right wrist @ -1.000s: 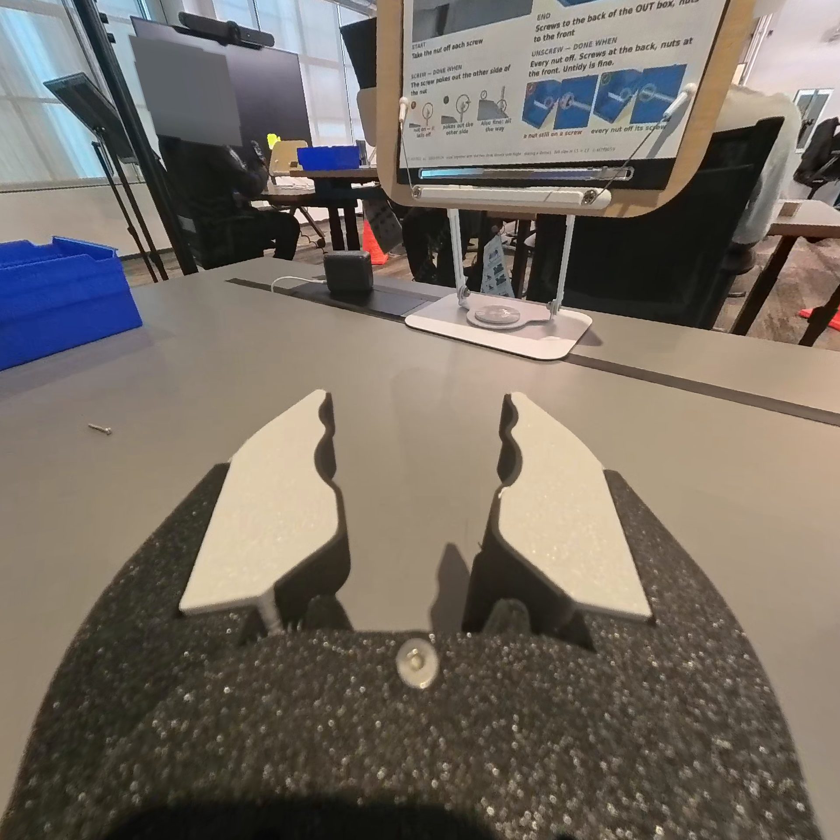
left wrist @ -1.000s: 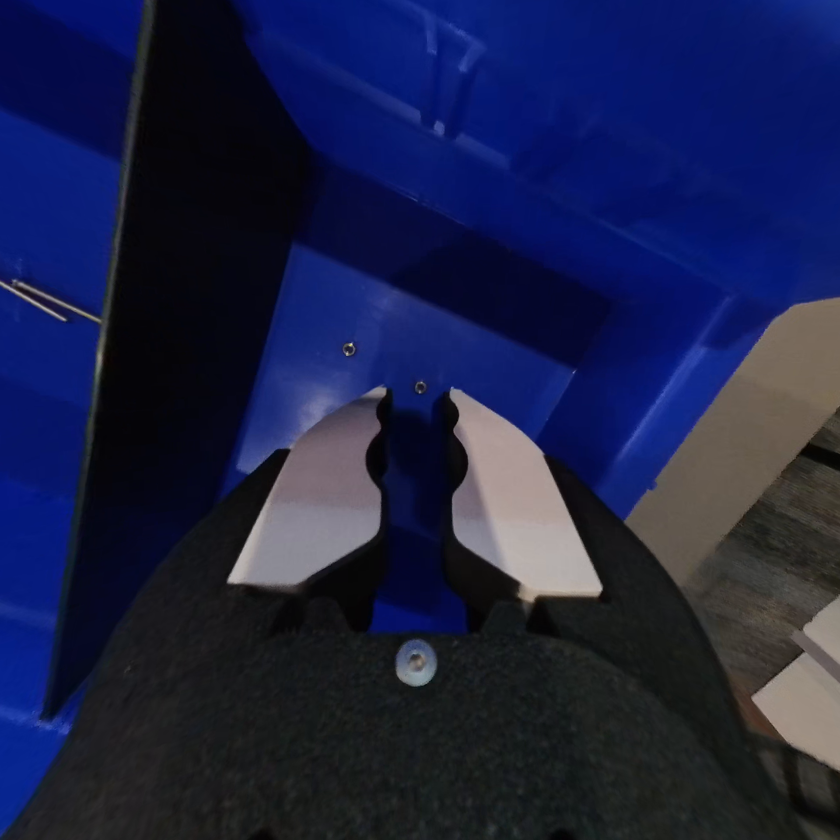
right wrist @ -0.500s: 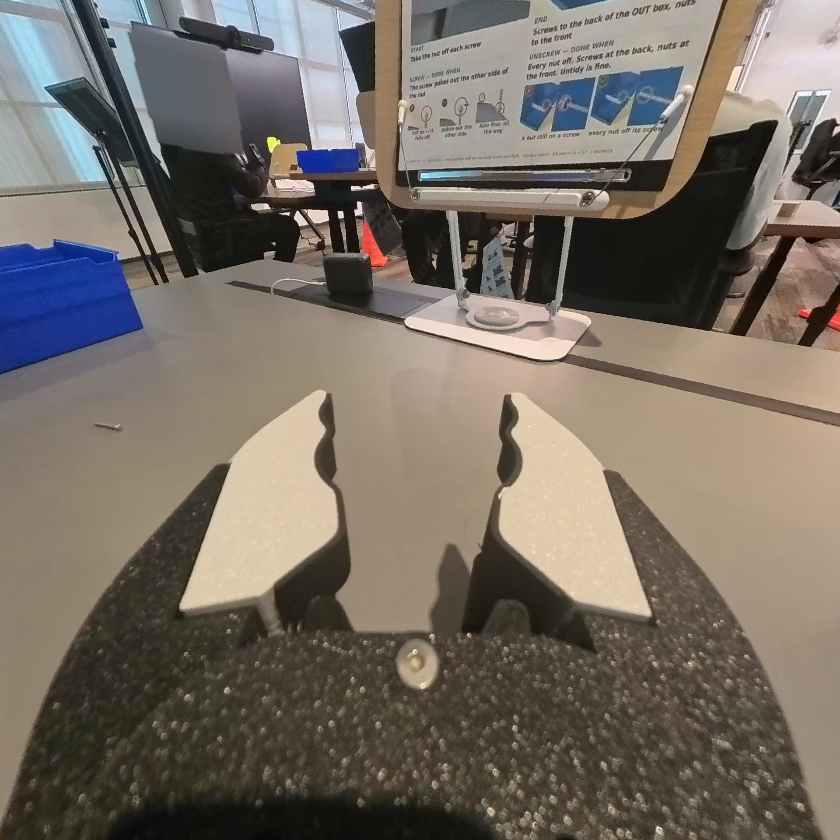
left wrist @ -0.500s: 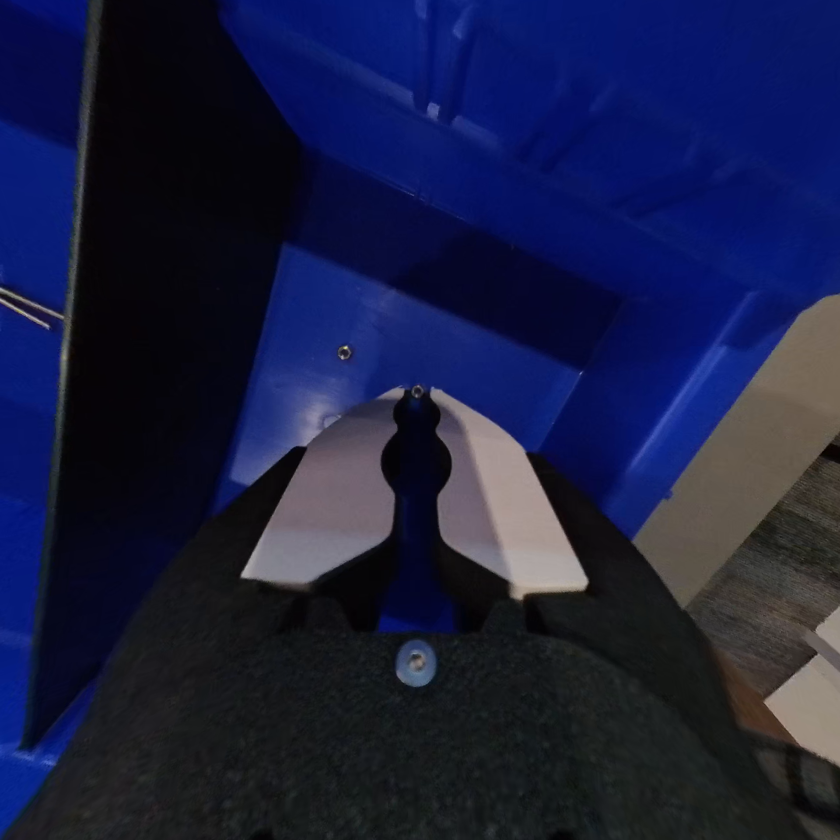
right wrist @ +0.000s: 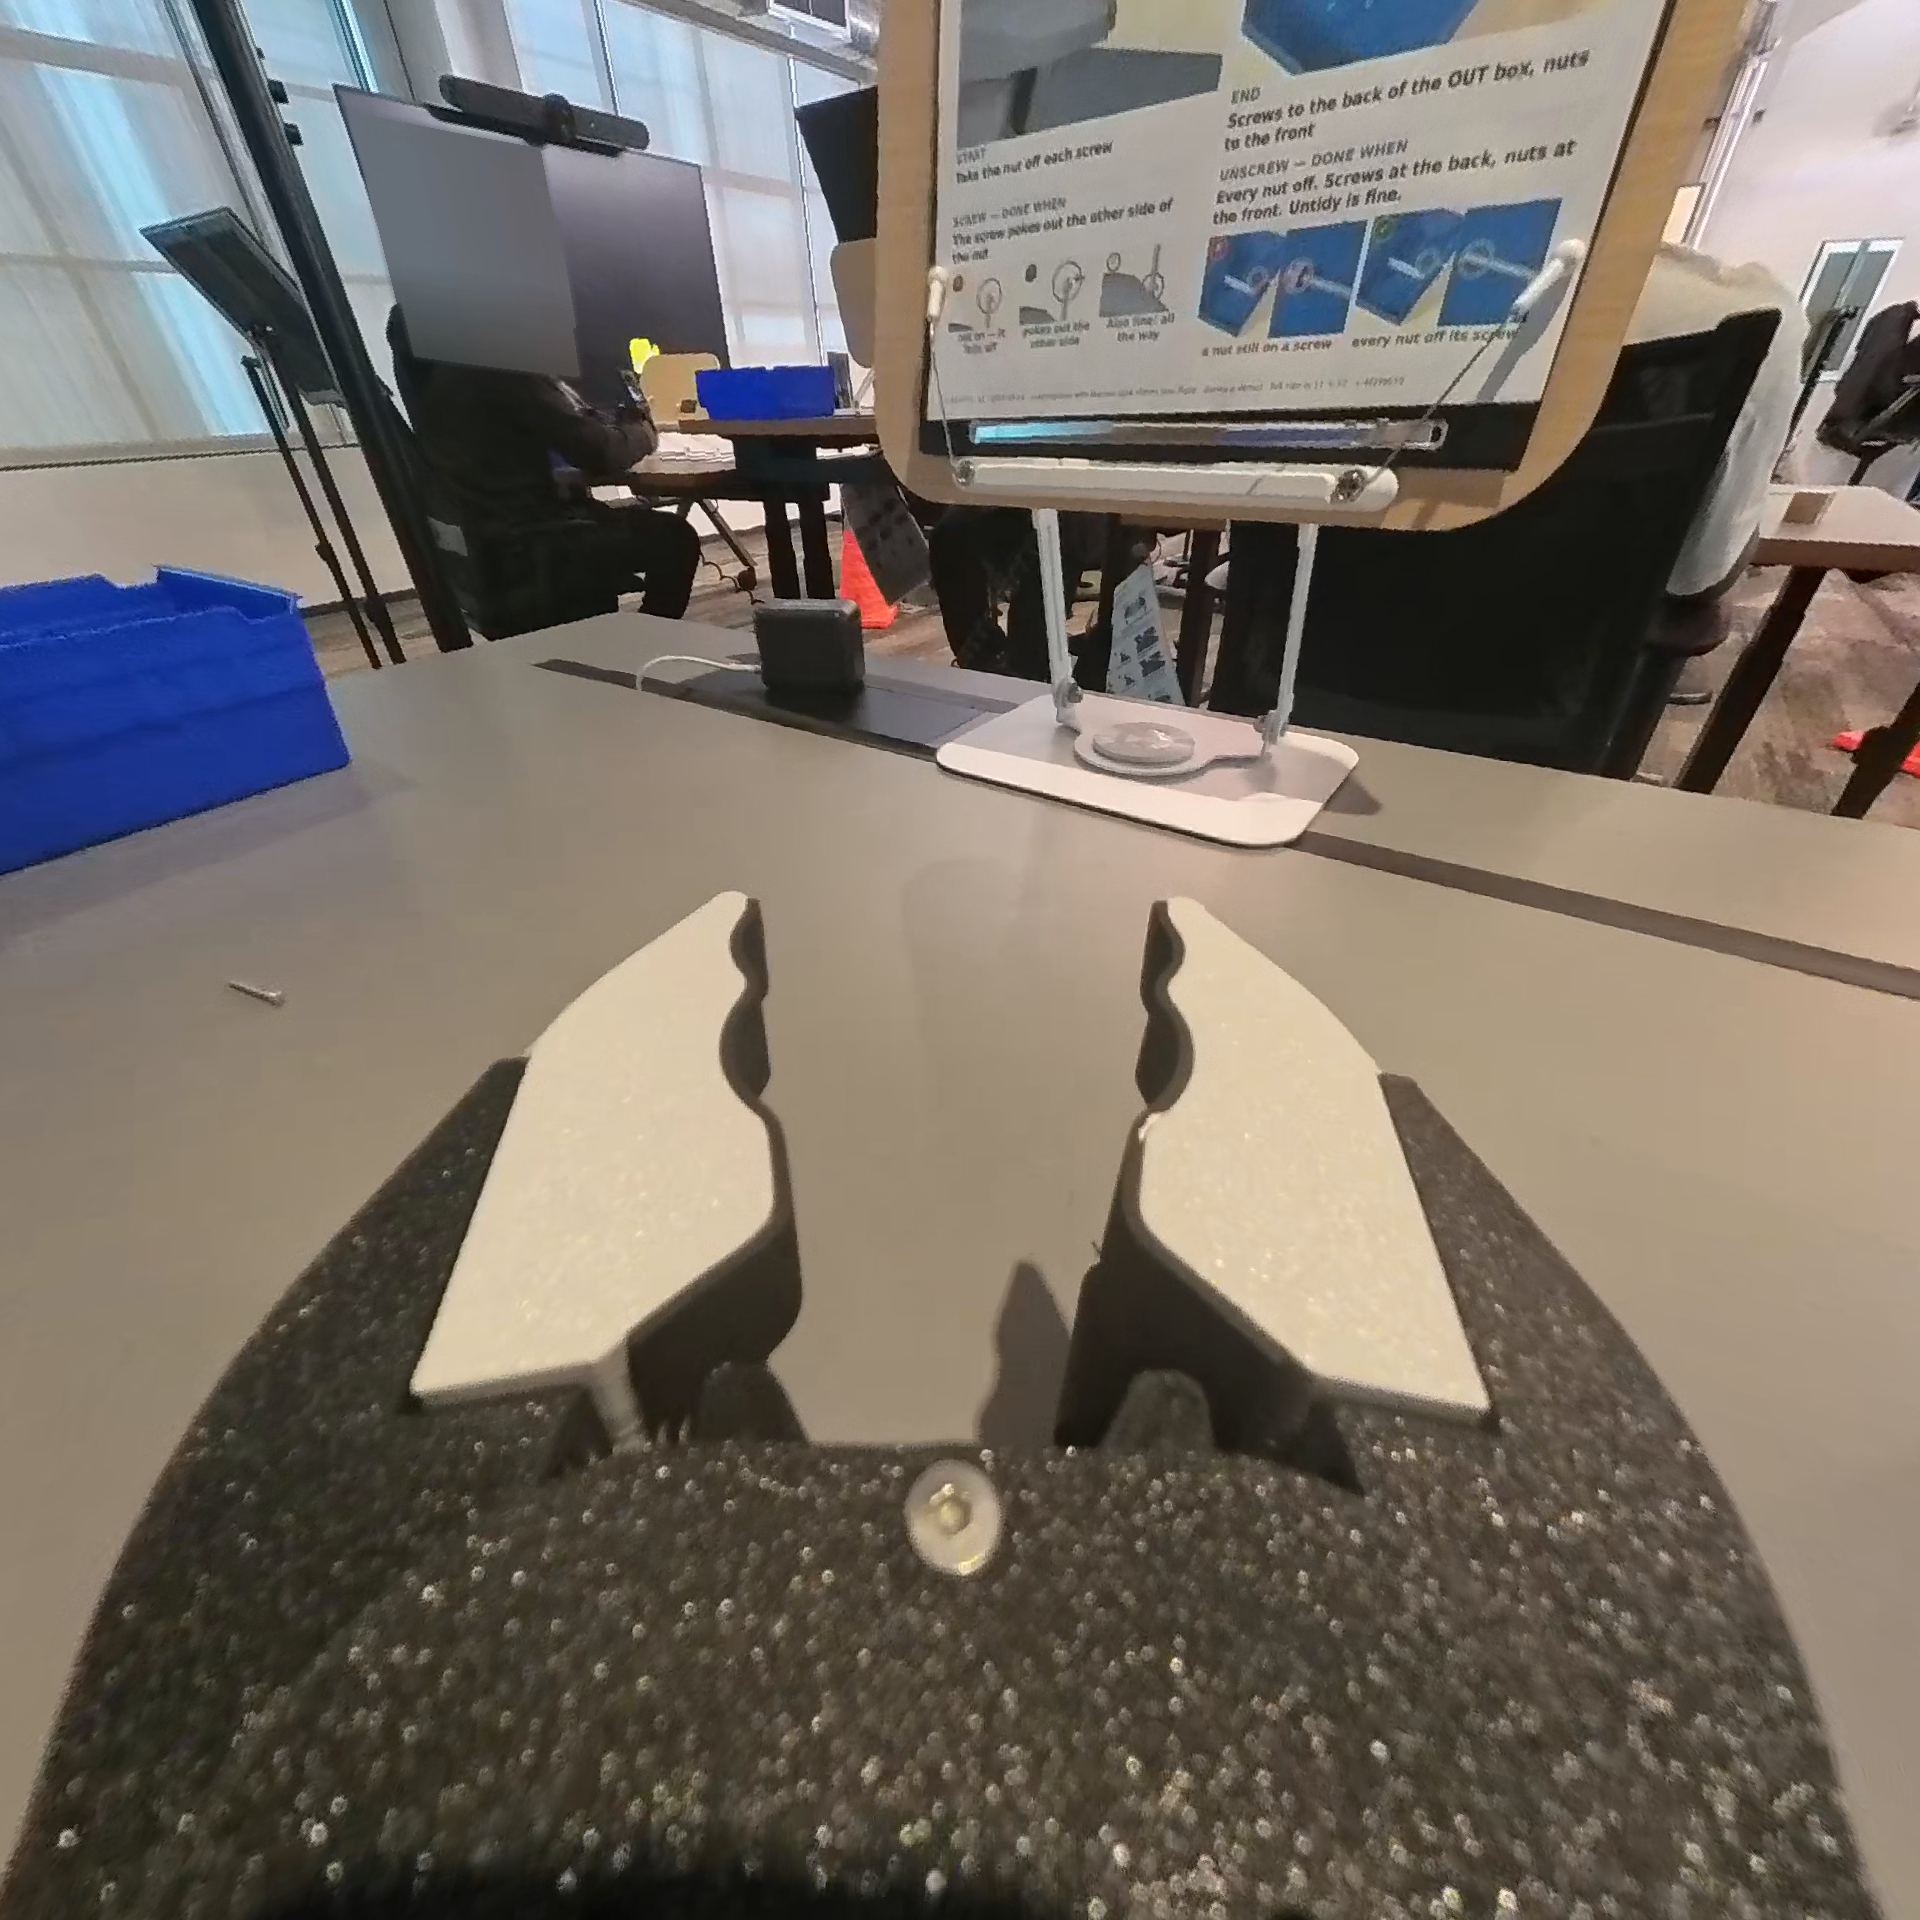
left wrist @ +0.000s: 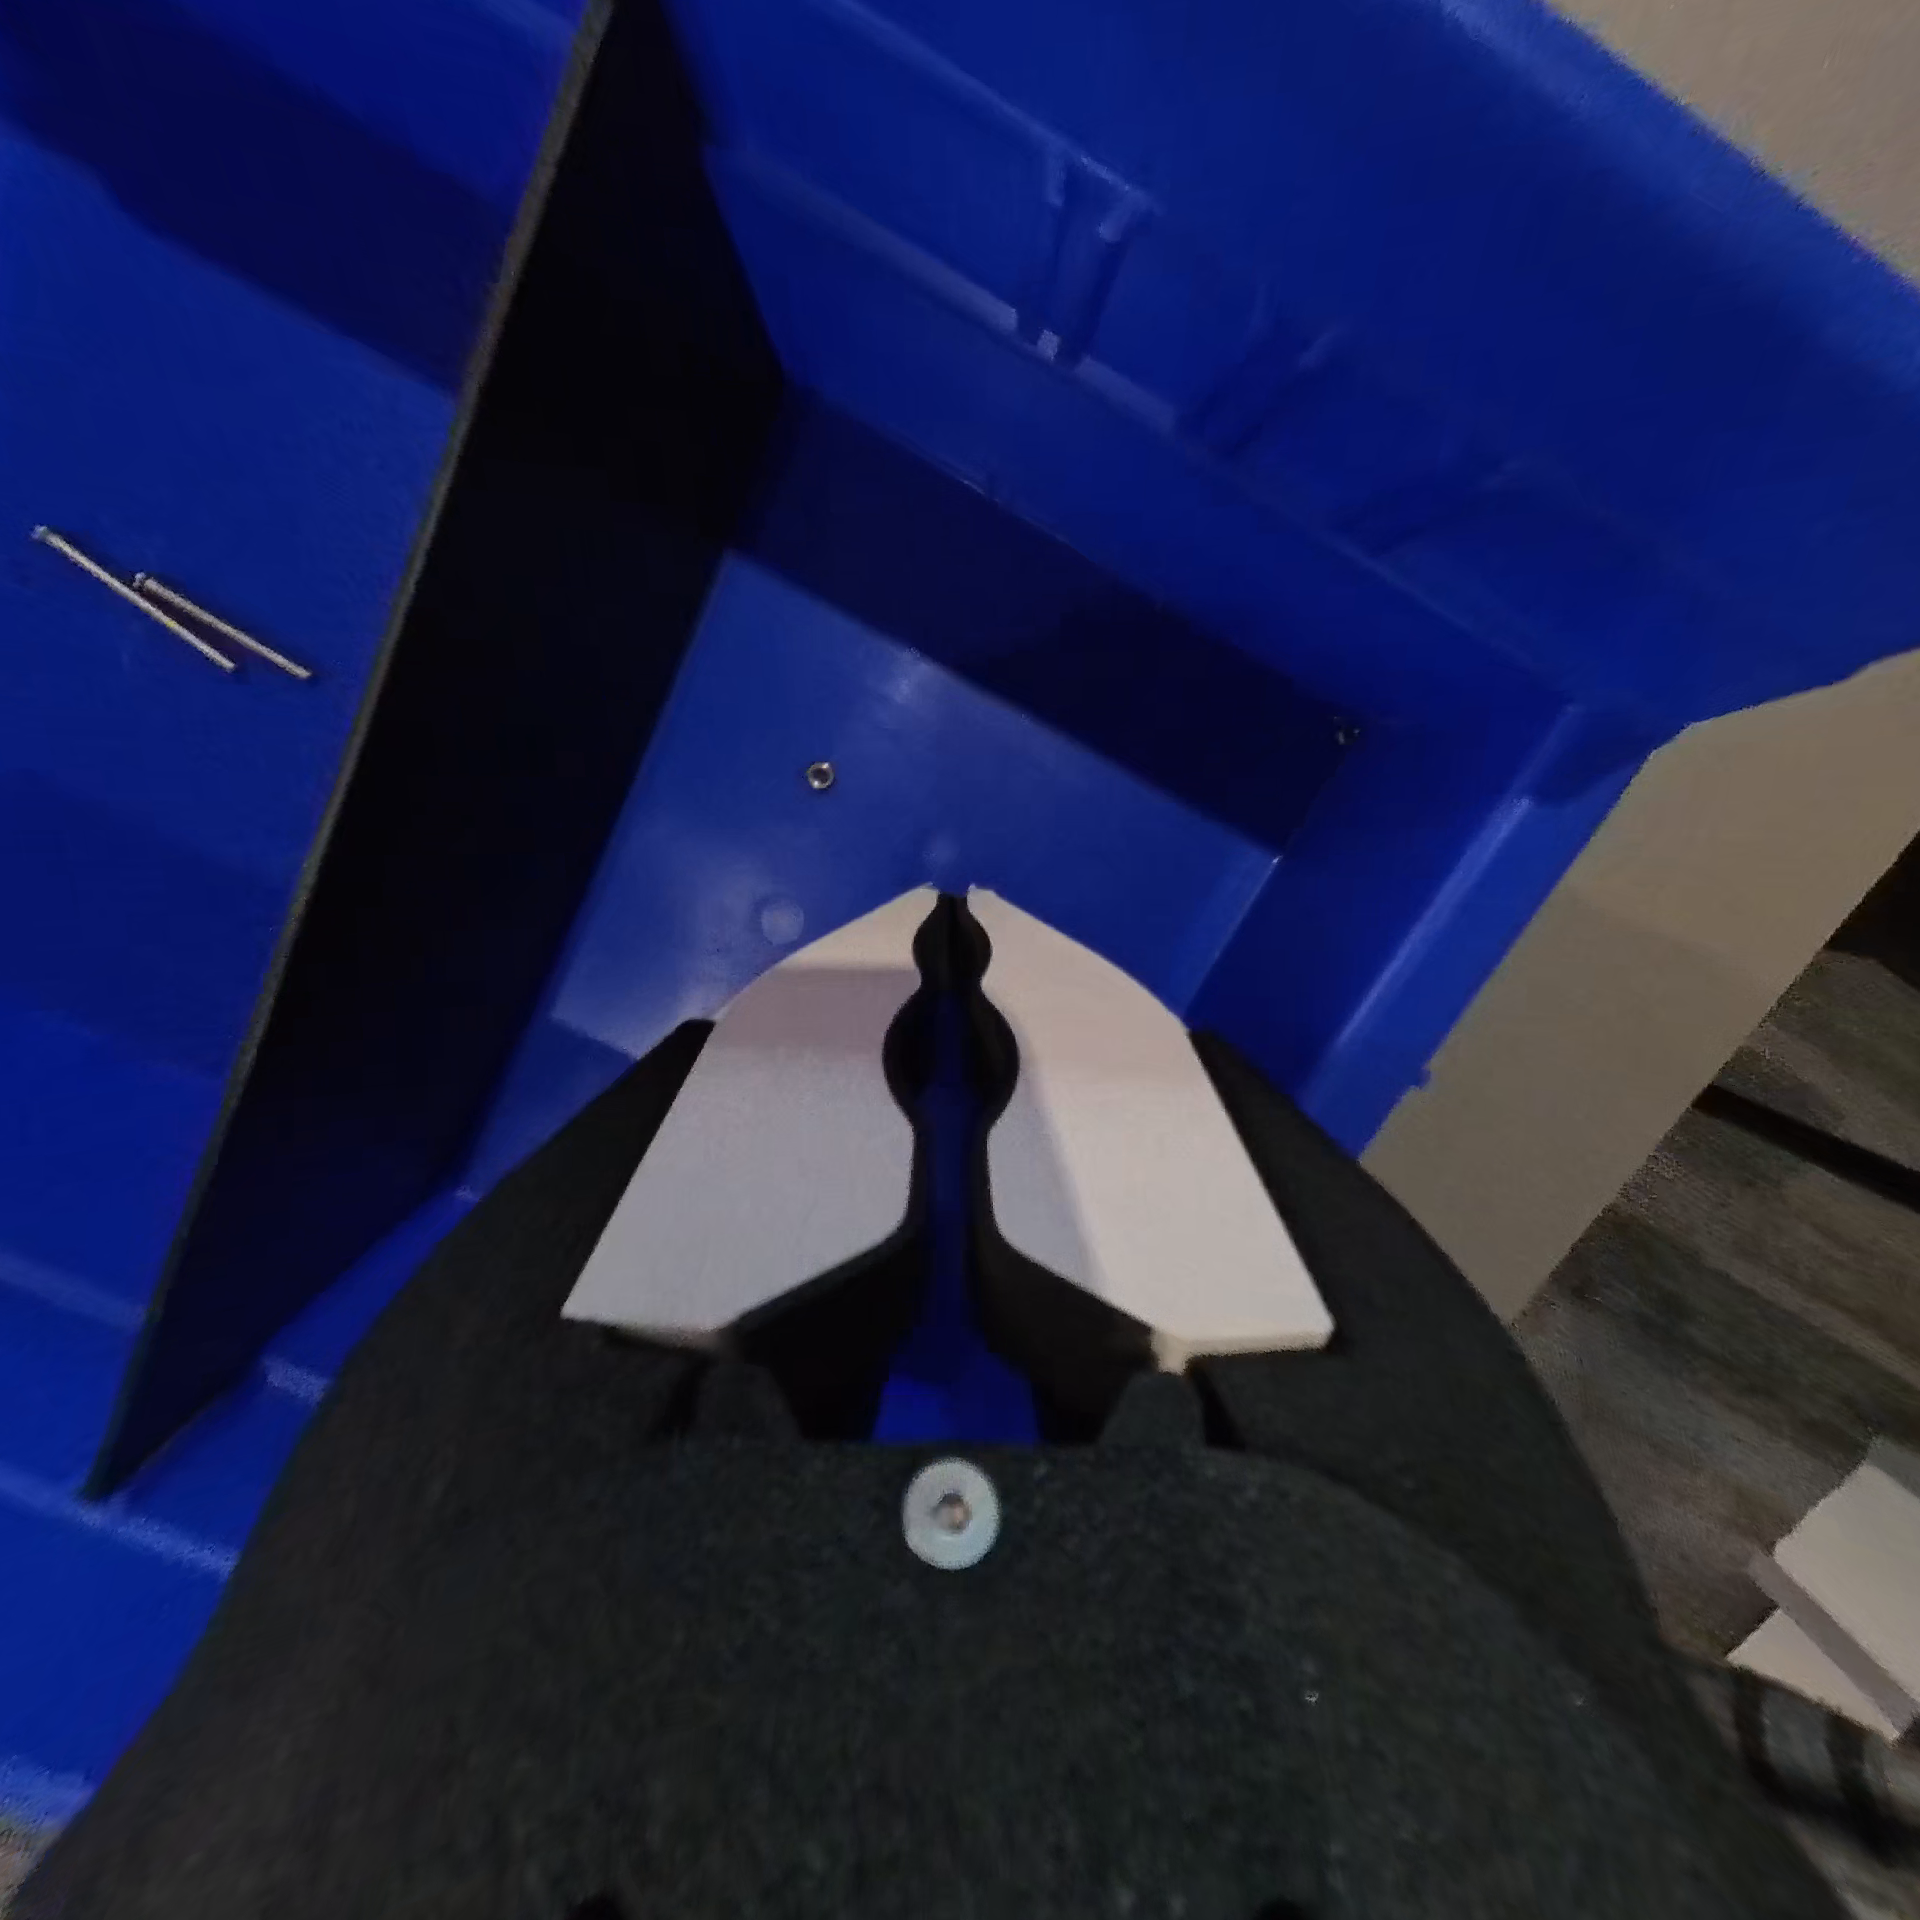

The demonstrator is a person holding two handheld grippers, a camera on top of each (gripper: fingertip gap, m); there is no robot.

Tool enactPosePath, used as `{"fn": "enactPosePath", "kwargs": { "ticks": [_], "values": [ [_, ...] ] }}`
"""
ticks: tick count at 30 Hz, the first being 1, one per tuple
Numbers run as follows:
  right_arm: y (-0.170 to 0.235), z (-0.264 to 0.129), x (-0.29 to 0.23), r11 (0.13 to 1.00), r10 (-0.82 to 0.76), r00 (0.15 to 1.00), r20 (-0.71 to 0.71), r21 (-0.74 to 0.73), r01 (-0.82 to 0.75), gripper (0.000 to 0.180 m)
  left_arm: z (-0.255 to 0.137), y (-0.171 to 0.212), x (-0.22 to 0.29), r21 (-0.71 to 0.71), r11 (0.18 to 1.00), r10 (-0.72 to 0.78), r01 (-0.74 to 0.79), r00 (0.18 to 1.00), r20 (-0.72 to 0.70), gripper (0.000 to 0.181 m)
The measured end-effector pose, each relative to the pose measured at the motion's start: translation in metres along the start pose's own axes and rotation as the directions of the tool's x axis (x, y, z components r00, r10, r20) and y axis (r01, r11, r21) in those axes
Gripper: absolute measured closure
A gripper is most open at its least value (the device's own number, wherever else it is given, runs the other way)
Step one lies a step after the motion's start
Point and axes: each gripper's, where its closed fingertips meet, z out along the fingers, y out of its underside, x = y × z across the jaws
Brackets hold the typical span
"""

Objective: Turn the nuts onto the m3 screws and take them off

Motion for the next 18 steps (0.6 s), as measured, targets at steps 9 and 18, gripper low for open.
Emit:
{"fn": "enactPosePath", "kwargs": {
  "ticks": [9, 18],
  "values": [
    [-0.002, -0.002, 0.000, 1.000, 0.007, 1.000, 0.005, 0.012, -0.007, 0.110, -0.020, 0.008, -0.026, -0.033, 0.998, -0.048, 0.053, 0.990, 0.132, 0.178],
    [-0.002, 0.000, -0.002, 1.000, 0.001, 1.000, 0.011, 0.008, -0.001, 0.110, -0.022, 0.036, -0.041, -0.123, 0.981, -0.126, 0.149, 0.976, 0.176, 0.172]
  ]
}}
